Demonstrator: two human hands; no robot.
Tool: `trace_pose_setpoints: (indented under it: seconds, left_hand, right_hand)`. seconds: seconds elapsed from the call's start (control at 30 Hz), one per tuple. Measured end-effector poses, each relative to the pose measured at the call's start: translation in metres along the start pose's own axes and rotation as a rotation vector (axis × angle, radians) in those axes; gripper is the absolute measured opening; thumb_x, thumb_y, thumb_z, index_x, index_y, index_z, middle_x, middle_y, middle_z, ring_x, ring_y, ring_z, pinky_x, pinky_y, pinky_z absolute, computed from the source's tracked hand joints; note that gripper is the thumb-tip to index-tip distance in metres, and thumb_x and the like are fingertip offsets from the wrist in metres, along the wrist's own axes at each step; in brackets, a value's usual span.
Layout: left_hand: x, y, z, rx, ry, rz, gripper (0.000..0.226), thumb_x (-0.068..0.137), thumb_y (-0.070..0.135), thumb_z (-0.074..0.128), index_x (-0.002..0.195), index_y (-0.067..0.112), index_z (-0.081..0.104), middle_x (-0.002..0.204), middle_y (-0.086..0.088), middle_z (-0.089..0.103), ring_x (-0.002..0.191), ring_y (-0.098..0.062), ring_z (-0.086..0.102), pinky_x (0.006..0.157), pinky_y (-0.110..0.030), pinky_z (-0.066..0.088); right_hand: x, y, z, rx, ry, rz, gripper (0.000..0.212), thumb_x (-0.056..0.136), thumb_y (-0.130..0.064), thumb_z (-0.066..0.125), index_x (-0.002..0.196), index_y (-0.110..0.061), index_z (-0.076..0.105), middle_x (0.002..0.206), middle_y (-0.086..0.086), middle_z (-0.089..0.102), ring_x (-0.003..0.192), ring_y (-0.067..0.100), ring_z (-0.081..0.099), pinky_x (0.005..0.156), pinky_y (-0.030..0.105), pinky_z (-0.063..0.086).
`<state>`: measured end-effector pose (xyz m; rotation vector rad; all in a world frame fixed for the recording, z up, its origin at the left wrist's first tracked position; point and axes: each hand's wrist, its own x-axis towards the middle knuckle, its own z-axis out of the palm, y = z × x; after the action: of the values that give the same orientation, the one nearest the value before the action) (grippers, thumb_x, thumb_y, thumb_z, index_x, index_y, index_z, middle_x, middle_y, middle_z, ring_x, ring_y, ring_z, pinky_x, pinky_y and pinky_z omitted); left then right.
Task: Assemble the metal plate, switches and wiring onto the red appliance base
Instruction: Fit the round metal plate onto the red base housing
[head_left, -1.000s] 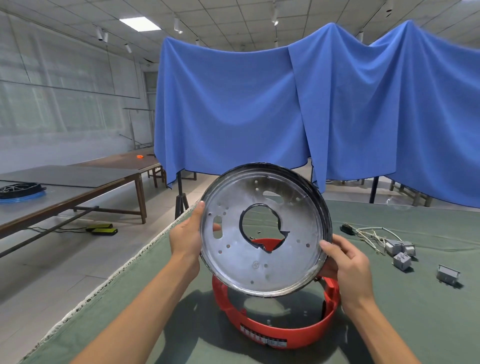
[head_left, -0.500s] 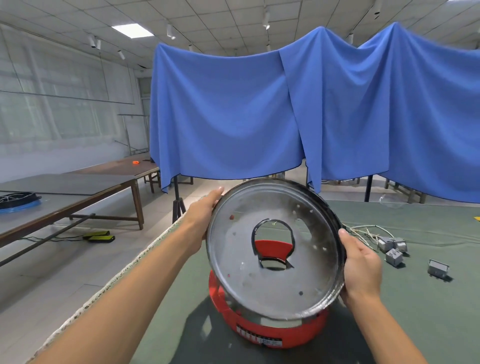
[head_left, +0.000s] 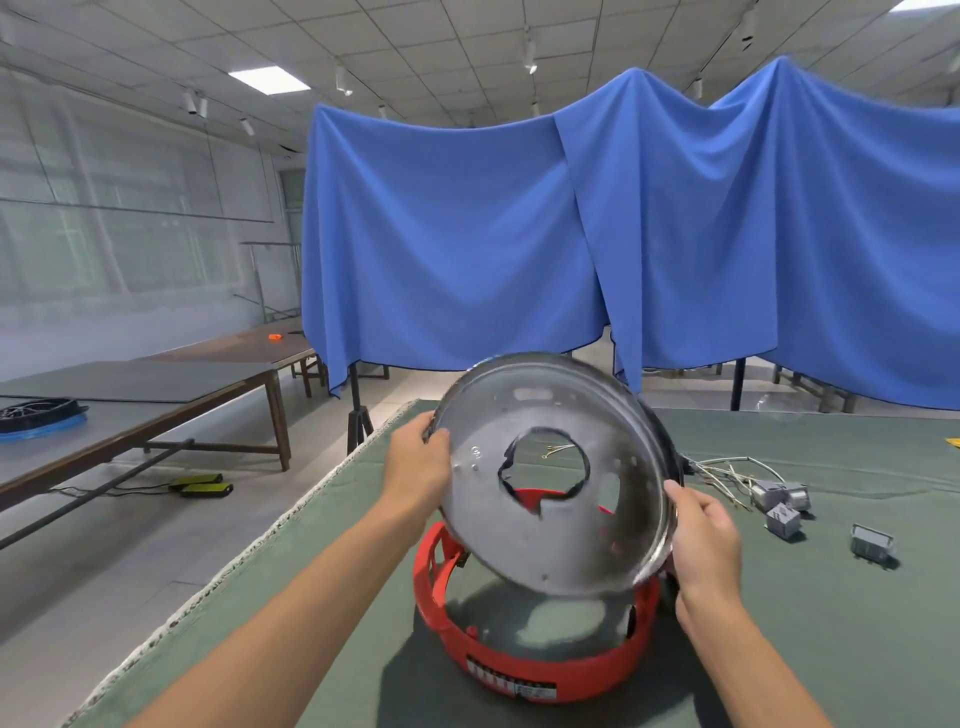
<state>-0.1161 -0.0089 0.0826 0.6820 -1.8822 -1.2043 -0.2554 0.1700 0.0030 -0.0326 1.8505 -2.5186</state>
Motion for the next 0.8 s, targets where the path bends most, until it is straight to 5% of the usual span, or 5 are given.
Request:
trace_pose_setpoints:
  seconds: [0.13,0.37,0.57,0.8]
  left_hand:
    - [0.005,0.004,-0.015,0.137,-0.129,0.055,0.028,0.093,0.001,0.044,0.068,0.008,0.056,0.056,0.001,0.043,0.045,-0.005,0.034,0.04,-0.014,0.025]
    - [0.009,0.003,-0.024,0.077,-0.198,-0.052,0.015,0.096,0.02,0.054,0.087,0.01,0.061,0.078,-0.009,0.049,0.072,-0.02,0.042,0.065,-0.03,0.033]
    - [0.009,-0.002,-0.025,-0.011,-0.121,-0.173,0.029,0.09,0.029,0.061,0.084,0.002,0.071,0.074,-0.012,0.063,0.065,-0.023,0.056,0.059,-0.027,0.043]
    - [0.012,-0.031,-0.032,0.296,-0.129,-0.054,0.02,0.095,0.019,0.05,0.076,0.015,0.056,0.07,-0.009,0.047,0.063,-0.017,0.04,0.057,-0.027,0.033]
  right_hand:
    - [-0.001,-0.012,-0.005,-0.099,-0.096,-0.004,0.016,0.084,-0.017,0.069,0.098,-0.014,0.063,0.103,0.013,0.067,0.098,0.03,0.063,0.092,0.046,0.051]
    - [-0.012,-0.024,-0.007,-0.193,-0.215,-0.068,0.018,0.085,-0.012,0.07,0.098,-0.018,0.059,0.087,-0.002,0.063,0.09,0.029,0.064,0.087,0.054,0.052]
    - [-0.004,-0.02,-0.009,-0.311,-0.136,-0.172,0.01,0.087,-0.011,0.067,0.084,-0.02,0.064,0.073,-0.009,0.064,0.071,0.016,0.061,0.077,0.036,0.049]
    - [0.003,-0.026,0.0,-0.51,-0.264,-0.056,0.008,0.083,-0.001,0.062,0.084,-0.008,0.066,0.073,0.01,0.065,0.068,0.028,0.061,0.076,0.044,0.052]
